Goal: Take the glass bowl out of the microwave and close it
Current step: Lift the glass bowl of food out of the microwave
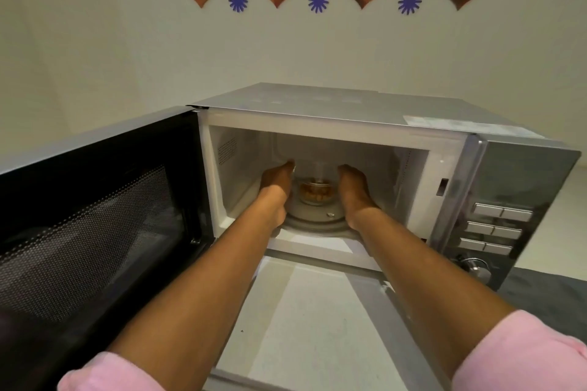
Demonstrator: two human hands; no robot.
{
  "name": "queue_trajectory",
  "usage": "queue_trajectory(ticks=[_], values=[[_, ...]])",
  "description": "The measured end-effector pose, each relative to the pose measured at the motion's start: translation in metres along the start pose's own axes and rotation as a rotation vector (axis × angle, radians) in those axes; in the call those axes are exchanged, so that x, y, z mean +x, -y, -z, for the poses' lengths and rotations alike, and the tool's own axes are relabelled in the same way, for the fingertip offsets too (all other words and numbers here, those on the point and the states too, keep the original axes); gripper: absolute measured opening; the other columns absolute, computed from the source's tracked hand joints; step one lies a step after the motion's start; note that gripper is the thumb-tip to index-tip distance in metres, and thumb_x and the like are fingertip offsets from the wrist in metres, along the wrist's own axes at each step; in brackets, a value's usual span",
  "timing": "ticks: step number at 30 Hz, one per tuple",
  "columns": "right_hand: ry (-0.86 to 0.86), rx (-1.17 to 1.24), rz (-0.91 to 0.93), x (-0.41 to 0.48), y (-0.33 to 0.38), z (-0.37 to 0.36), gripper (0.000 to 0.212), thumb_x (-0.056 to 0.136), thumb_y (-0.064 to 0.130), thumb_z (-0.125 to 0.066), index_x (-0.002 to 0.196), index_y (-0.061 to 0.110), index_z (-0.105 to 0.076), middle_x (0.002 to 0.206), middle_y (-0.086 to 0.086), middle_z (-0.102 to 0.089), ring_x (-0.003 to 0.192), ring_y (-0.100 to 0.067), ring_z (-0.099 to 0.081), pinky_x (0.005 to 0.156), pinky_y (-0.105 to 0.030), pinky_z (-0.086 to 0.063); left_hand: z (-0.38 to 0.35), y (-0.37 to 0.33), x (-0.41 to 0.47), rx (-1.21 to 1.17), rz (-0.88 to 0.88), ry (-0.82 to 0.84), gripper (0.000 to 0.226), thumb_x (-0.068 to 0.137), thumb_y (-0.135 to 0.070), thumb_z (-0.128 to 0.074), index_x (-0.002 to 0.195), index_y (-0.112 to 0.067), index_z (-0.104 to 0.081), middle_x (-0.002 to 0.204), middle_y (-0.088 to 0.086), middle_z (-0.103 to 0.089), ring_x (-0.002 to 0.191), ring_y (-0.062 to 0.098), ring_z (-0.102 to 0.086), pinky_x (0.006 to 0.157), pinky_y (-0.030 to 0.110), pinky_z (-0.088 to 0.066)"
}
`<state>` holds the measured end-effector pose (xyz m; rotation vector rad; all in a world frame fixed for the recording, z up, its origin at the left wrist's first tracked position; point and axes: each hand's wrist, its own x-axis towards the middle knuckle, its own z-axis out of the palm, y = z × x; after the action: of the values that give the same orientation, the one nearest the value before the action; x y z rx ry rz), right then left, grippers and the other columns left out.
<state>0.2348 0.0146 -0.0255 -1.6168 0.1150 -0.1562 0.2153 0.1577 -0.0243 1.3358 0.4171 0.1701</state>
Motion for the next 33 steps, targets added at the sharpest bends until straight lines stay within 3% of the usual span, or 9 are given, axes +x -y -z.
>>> queue_trajectory(ticks=[4, 10, 15, 18, 22, 26, 29, 32, 33], values=[[0.002, 0.037, -0.002, 0.001, 0.0, -0.004, 0.025, 0.103, 0.026, -0.044, 0.084, 0.029, -0.06, 0.09, 0.003, -0.065, 0.08, -0.011, -0.056, 0.068, -0.022, -0.039, -0.001, 0.008, 0.008, -0.049, -0.02, 0.038, 0.042, 0.103, -0.043, -0.057, 0.125, -0.01, -0.072, 0.124, 0.015, -0.078, 0.119, 0.036, -0.071, 0.113, 0.05, -0.053], [0.046, 0.104, -0.067, -0.009, 0.007, -0.004, 0.037, 0.096, 0.031, -0.044, 0.115, 0.017, -0.072, 0.114, -0.012, -0.075, 0.107, -0.031, -0.067, 0.108, -0.048, -0.051, -0.011, 0.002, -0.013, -0.191, -0.014, 0.104, 0.047, 0.107, -0.04, -0.052, 0.139, -0.008, -0.065, 0.134, 0.015, -0.074, 0.123, 0.034, -0.069, 0.115, 0.047, -0.051], [0.051, 0.149, -0.135, -0.03, 0.024, 0.006, 0.035, 0.096, 0.034, -0.046, 0.113, 0.019, -0.072, 0.109, -0.011, -0.075, 0.109, -0.033, -0.068, 0.103, -0.046, -0.053, -0.007, -0.009, -0.042, -0.222, -0.049, 0.132, 0.031, 0.109, -0.036, -0.05, 0.115, -0.017, -0.074, 0.106, 0.005, -0.083, 0.1, 0.022, -0.074, 0.096, 0.036, -0.058], [0.079, 0.214, -0.157, -0.053, 0.035, 0.014, 0.033, 0.099, 0.036, -0.045, 0.116, 0.023, -0.071, 0.113, -0.007, -0.076, 0.108, -0.025, -0.067, 0.1, -0.042, -0.052, -0.002, -0.015, -0.064, -0.215, -0.068, 0.097, 0.03, 0.109, -0.028, -0.048, 0.12, -0.019, -0.074, 0.109, 0.004, -0.082, 0.108, 0.023, -0.073, 0.105, 0.038, -0.056], [0.146, 0.222, -0.179, -0.092, 0.035, 0.035, 0.035, 0.105, 0.029, -0.04, 0.117, 0.018, -0.071, 0.105, -0.006, -0.077, 0.099, -0.019, -0.069, 0.083, -0.032, -0.052, 0.012, -0.013, -0.104, -0.202, -0.042, 0.18, 0.038, 0.111, -0.04, -0.041, 0.115, -0.022, -0.074, 0.102, 0.0, -0.086, 0.102, 0.018, -0.081, 0.087, 0.034, -0.06], [0.253, 0.25, -0.183, -0.129, 0.025, 0.059, 0.041, 0.107, 0.039, -0.04, 0.122, 0.012, -0.067, 0.118, -0.009, -0.075, 0.113, -0.022, -0.067, 0.106, -0.044, -0.046, 0.028, -0.004, -0.144, -0.182, -0.058, 0.256, 0.048, 0.111, -0.049, -0.038, 0.118, -0.017, -0.072, 0.1, 0.002, -0.086, 0.095, 0.012, -0.082, 0.09, 0.032, -0.061], [0.279, 0.301, -0.145, -0.152, 0.019, 0.078, 0.022, 0.107, 0.034, -0.044, 0.101, 0.019, -0.059, 0.097, -0.001, -0.069, 0.099, -0.02, -0.062, 0.098, -0.044, -0.047, 0.03, 0.003, -0.174, -0.211, -0.062, 0.267, 0.052, 0.112, -0.046, -0.038, 0.107, -0.014, -0.079, 0.089, -0.002, -0.085, 0.087, 0.008, -0.082, 0.078, 0.025, -0.063], [0.311, 0.338, -0.138, -0.172, 0.01, 0.099, 0.035, 0.109, 0.037, -0.043, 0.131, 0.019, -0.062, 0.125, -0.002, -0.074, 0.117, -0.025, -0.068, 0.107, -0.05, -0.051, 0.03, 0.011, -0.205, -0.205, -0.051, 0.279, 0.058, 0.113, -0.042, -0.038, 0.096, -0.02, -0.089, 0.102, 0.003, -0.086, 0.1, 0.013, -0.081, 0.076, 0.022, -0.063], [0.321, 0.331, -0.135, -0.178, 0.007, 0.107, 0.04, 0.109, 0.039, -0.043, 0.139, 0.02, -0.061, 0.129, -0.002, -0.075, 0.118, -0.024, -0.071, 0.1, -0.047, -0.057, 0.029, 0.013, -0.215, -0.2, -0.047, 0.279, 0.055, 0.112, -0.041, -0.039, 0.1, -0.019, -0.088, 0.108, 0.005, -0.085, 0.106, 0.016, -0.08, 0.081, 0.024, -0.063]])
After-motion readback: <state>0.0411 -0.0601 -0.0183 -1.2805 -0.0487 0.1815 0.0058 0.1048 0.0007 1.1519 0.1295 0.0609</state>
